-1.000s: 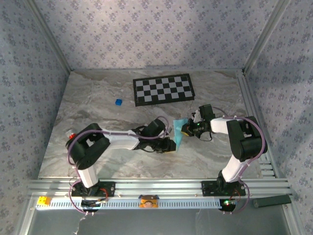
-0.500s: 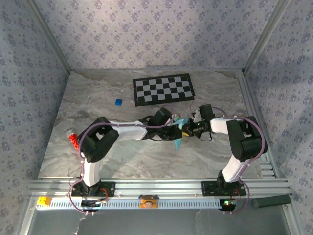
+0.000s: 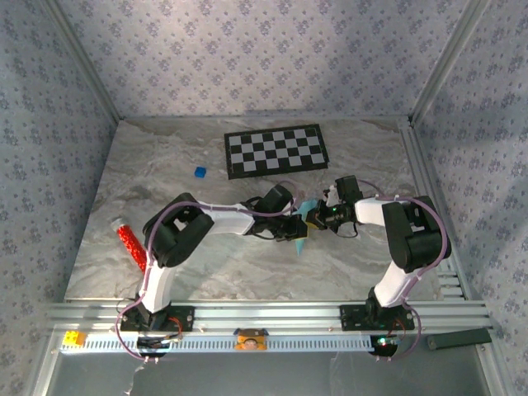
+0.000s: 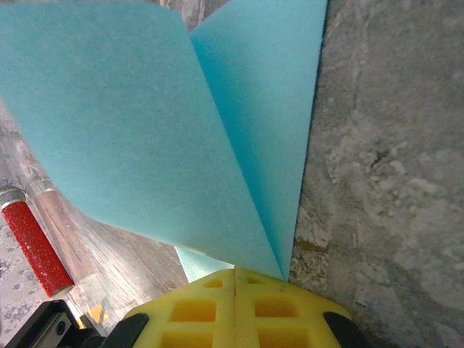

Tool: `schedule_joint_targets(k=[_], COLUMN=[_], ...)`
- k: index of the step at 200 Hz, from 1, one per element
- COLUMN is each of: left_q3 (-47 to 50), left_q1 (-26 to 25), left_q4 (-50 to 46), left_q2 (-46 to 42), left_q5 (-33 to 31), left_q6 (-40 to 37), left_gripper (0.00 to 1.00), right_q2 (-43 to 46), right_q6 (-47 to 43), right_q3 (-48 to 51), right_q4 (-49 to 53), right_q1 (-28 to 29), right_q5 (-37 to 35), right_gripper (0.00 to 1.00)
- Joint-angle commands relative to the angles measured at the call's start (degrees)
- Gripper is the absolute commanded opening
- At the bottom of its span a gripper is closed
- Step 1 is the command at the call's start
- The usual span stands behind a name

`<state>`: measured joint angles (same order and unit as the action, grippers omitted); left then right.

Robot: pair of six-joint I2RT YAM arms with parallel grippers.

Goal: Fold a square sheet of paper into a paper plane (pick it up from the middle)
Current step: Fold the wing for the fifth time at the center of the table.

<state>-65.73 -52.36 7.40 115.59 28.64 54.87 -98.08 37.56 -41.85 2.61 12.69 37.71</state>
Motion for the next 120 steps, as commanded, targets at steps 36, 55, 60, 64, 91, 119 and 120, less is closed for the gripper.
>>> schedule_joint_targets(k=[36,55,60,64,91,119,120], left_q3=[-0.41,0.23,0.48,0.6,1.55,3.21,3.32], left_q1=[-1.03,-1.58,-1.69,-1.78,-2.64,-3.02,-3.02], left_q4=[-6.26,-7.75,-7.88,-8.0,-9.57,-10.92,-10.96], left_q2=[1.26,1.06,1.13,1.16,1.03,0.78,0.73], left_q5=[-2.26,-3.65,-3.76,-3.77,-3.77,-3.78,-3.77], left_q6=[-3.27,-3.7,-3.72,-3.79,-5.28,-7.01,-7.08], left_gripper=[0.06,0.04,0.04,0.03,0.0,0.0,0.0], right_q2=[-2.1,-1.99,-1.91,-1.87,-0.51,3.25,3.51], right_q6=[-1.09,-1.13,-1.09,-1.09,-1.09,-3.23,-3.3], right_q3=[1.72,1.53,1.52,1.5,0.47,-0.68,-0.73], right_q4=[4.91,4.91,4.94,4.9,5.24,5.17,5.19], right_q1=[0.48,0.49,0.44,0.41,-0.01,-0.73,-0.73], right_q5=[-6.87,-6.85,-6.64,-6.56,-5.19,-2.29,-2.21], right_gripper=[0.05,0.05,0.05,0.05,0.06,0.08,0.08])
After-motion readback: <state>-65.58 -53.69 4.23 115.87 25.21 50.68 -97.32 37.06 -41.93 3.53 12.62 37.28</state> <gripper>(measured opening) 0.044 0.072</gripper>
